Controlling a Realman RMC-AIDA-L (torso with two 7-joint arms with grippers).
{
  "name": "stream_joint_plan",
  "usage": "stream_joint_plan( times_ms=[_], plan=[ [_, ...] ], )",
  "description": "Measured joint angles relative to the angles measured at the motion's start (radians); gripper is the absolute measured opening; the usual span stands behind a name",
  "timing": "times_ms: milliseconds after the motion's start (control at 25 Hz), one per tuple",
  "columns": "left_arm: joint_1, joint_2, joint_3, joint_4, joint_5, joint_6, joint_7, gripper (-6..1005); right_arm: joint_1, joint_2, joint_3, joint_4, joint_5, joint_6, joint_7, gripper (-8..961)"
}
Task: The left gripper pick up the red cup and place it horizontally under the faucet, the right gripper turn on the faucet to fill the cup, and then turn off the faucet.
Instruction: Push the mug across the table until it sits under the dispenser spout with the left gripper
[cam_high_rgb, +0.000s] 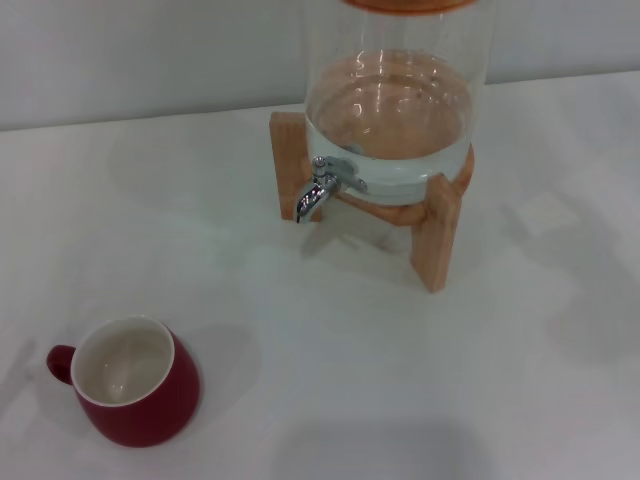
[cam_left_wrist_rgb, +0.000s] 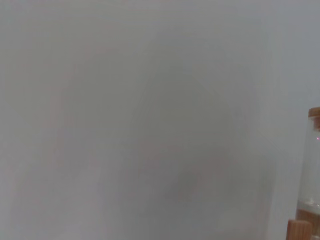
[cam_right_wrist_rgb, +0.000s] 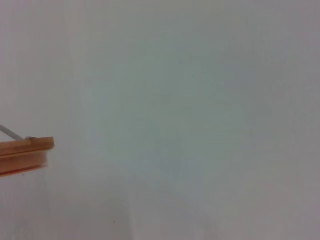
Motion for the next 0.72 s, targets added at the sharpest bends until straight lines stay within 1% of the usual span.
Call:
stream_joint_plan(
  times_ms=[240, 720],
  plan=[
    [0.018, -0.001, 0.001, -0.014, -0.001, -0.021, 0.000, 766, 0.008, -0.001, 0.002, 0.001, 0.001, -0.009, 0.000, 719],
    [0.003, 0.004, 0.001, -0.099, 0.008, -0.004, 0.078, 766, 0.009, 0.000, 0.013, 0.000, 0.010, -0.010, 0.000, 719]
  ],
)
